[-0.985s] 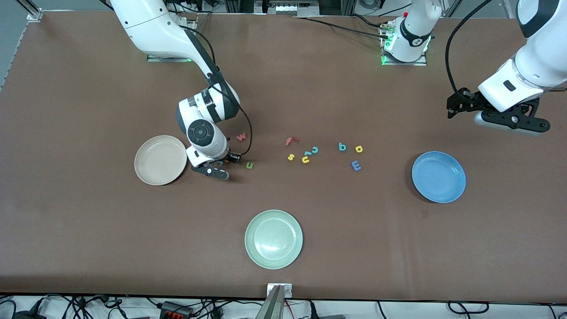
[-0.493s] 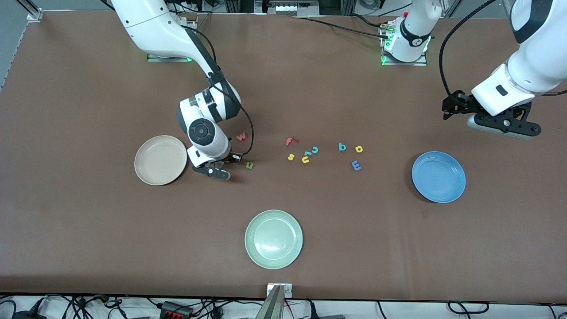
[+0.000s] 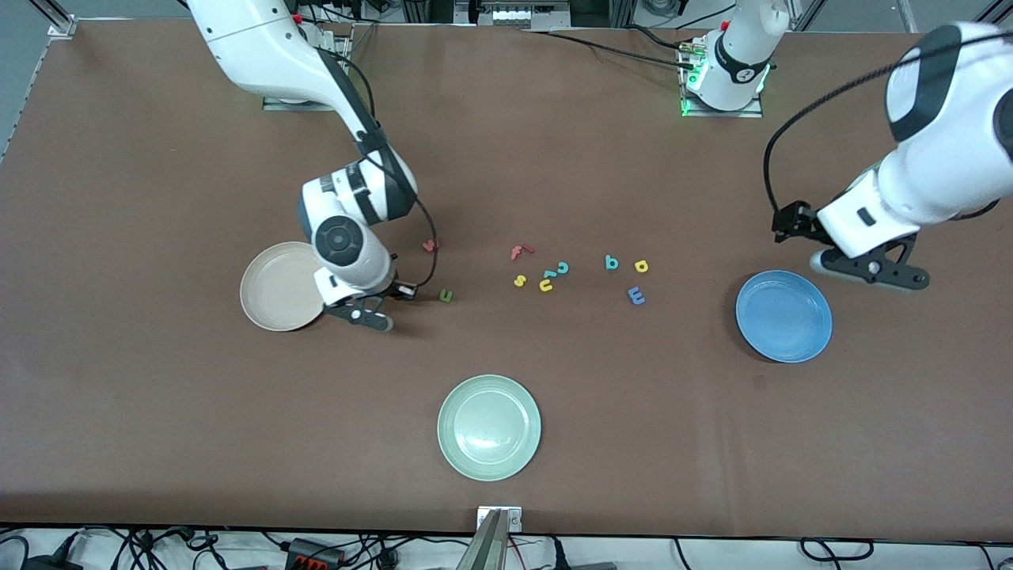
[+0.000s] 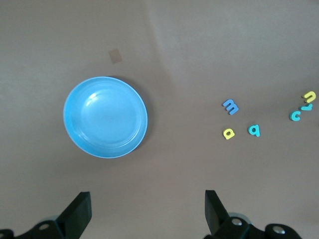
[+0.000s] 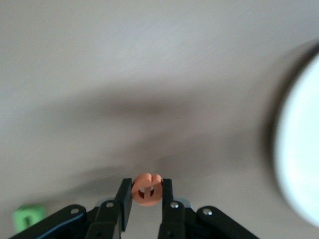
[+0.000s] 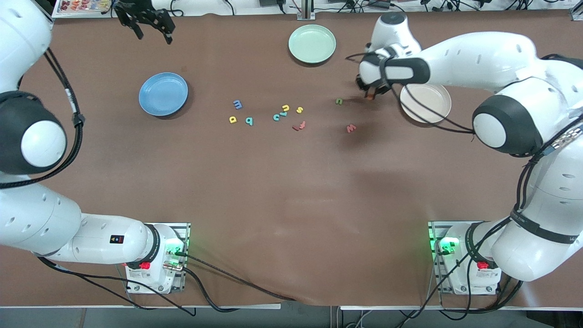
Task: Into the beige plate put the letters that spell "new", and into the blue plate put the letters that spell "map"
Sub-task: 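Place the orange e on the beige plate while the left gripper reaches letters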
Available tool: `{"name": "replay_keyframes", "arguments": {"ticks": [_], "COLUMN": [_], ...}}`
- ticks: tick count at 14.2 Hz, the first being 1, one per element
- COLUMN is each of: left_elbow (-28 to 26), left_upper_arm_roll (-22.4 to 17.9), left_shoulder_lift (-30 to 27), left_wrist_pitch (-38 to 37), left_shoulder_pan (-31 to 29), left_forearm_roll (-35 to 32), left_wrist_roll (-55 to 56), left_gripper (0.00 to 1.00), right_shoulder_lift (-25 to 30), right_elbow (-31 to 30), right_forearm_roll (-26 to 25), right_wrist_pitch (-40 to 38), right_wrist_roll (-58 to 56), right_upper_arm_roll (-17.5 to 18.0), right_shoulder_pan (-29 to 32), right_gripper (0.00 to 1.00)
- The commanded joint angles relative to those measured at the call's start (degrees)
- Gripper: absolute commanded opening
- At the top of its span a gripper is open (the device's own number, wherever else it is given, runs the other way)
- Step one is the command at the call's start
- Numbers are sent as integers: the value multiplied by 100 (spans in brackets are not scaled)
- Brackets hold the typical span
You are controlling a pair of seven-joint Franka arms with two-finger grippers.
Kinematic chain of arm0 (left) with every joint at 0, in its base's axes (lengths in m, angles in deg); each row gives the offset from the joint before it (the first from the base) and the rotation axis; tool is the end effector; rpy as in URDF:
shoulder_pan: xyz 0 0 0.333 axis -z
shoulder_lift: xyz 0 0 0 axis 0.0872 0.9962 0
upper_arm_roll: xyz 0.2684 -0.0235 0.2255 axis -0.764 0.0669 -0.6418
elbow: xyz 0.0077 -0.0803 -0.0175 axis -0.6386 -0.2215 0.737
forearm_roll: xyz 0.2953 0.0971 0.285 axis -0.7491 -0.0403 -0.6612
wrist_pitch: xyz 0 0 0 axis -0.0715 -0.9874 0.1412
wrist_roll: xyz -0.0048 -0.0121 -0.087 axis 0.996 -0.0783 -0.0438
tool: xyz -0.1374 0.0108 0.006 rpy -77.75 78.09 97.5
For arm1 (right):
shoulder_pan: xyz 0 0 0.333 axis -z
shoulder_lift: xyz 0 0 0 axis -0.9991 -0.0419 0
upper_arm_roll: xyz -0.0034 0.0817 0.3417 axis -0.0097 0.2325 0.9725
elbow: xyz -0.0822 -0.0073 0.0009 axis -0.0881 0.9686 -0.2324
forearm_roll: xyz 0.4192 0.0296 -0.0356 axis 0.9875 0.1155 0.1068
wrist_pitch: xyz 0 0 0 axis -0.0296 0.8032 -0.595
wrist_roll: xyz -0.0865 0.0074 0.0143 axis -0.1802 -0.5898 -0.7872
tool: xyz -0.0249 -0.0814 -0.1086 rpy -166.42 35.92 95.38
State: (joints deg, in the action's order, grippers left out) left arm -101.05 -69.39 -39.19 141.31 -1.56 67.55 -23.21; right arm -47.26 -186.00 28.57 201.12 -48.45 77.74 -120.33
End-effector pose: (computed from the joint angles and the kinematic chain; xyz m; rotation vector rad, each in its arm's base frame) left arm 0.6283 -0.0834 0.4811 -3.1113 0.3159 0.2385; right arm 0.6216 0.2776 0.1921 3.0274 -0.4797 -0.1122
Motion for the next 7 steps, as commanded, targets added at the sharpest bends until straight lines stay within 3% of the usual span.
{"name": "replay_keyframes", "arguments": {"ticks": [1, 5, 7], "left_elbow": [282, 80, -427], "left_upper_arm_roll": [-8, -8, -8], "left_shoulder_lift": [782, 1389, 1592], "left_wrist_pitch": [374, 1174, 2155], "left_shoulder_pan": [305, 814, 1043], "left_forearm_roll": [188, 409, 409], "left_wrist_roll": [928, 2713, 3304], "left_gripper": [100, 100, 100], "right_shoulder_lift": [268, 321, 278], "right_elbow": [-75, -110, -171], "right_forearm_roll": [-41, -41, -41], "right_wrist_pitch": [-408, -1085, -1148], "right_wrist_roll": [-716, -1975, -2091], "right_upper_arm_roll": [-468, -786, -786], "right_shoulder_pan": [56, 415, 504], "right_gripper": [16, 16, 17]}}
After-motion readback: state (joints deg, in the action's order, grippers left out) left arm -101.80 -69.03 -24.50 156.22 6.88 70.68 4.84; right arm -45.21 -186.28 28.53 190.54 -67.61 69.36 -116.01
